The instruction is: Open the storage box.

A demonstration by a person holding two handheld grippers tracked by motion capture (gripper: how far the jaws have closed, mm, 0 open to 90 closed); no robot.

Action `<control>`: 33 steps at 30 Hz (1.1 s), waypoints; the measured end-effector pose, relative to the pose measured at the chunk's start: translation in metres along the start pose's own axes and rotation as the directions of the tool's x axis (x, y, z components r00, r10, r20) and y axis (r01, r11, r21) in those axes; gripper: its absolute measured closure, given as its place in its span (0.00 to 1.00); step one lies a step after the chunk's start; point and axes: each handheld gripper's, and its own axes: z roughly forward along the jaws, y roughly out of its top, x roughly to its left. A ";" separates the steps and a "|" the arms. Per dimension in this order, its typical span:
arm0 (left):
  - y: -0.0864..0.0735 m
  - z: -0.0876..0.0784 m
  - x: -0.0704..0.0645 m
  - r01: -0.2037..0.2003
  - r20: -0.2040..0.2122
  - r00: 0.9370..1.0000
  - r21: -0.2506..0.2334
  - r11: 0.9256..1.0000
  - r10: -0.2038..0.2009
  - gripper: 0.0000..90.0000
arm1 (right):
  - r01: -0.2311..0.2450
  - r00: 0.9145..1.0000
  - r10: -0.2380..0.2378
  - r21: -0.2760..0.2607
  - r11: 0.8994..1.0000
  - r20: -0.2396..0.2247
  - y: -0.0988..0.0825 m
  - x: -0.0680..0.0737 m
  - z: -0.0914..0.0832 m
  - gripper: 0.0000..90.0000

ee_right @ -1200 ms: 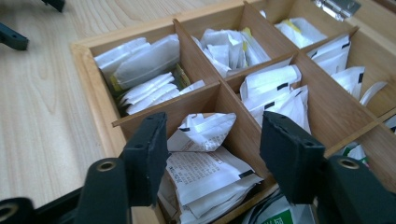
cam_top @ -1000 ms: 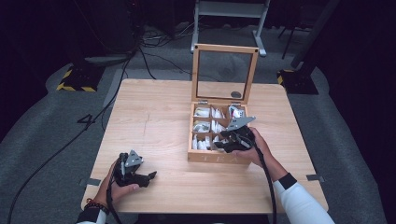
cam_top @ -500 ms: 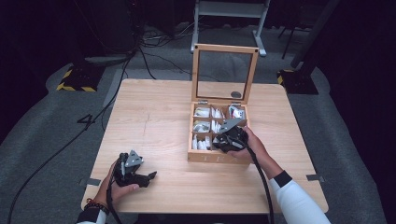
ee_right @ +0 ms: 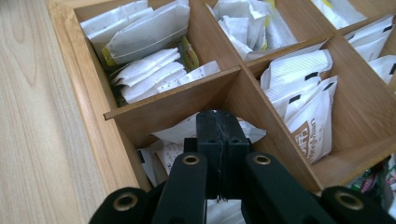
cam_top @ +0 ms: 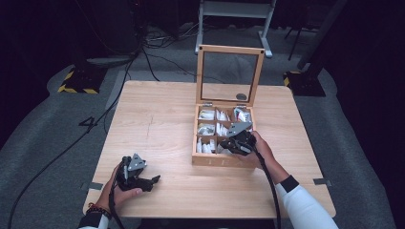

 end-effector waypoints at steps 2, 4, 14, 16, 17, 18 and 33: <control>0.000 0.000 0.000 0.000 0.000 1.000 0.000 1.000 0.000 0.18 | -0.011 1.000 0.011 -0.018 1.000 -0.002 -0.001 -0.001 -0.002 1.00; 0.000 0.000 0.000 -0.001 0.000 1.000 0.000 1.000 0.001 0.18 | -0.023 1.000 0.022 -0.032 0.999 -0.007 -0.003 -0.003 -0.005 1.00; 0.000 0.000 0.000 0.000 0.000 1.000 -0.001 1.000 0.000 0.18 | -0.043 0.999 0.042 -0.109 0.993 -0.008 -0.005 -0.007 -0.020 1.00; 0.000 0.000 0.000 0.000 0.000 1.000 0.000 1.000 0.000 0.18 | -0.037 0.999 0.036 -0.123 0.992 -0.009 -0.005 -0.007 -0.024 1.00; 0.000 0.000 0.000 0.000 0.000 1.000 0.000 1.000 0.000 0.18 | -0.037 0.999 0.036 -0.133 0.990 -0.012 -0.005 -0.008 -0.026 1.00; 0.000 0.000 0.000 0.000 0.000 1.000 0.000 1.000 0.000 0.18 | -0.038 0.999 0.037 -0.141 0.989 -0.011 -0.005 -0.008 -0.028 1.00; 0.000 0.000 0.000 0.000 0.000 1.000 0.000 1.000 0.000 0.18 | -0.033 0.999 0.028 -0.247 0.968 -0.021 -0.005 -0.007 -0.059 1.00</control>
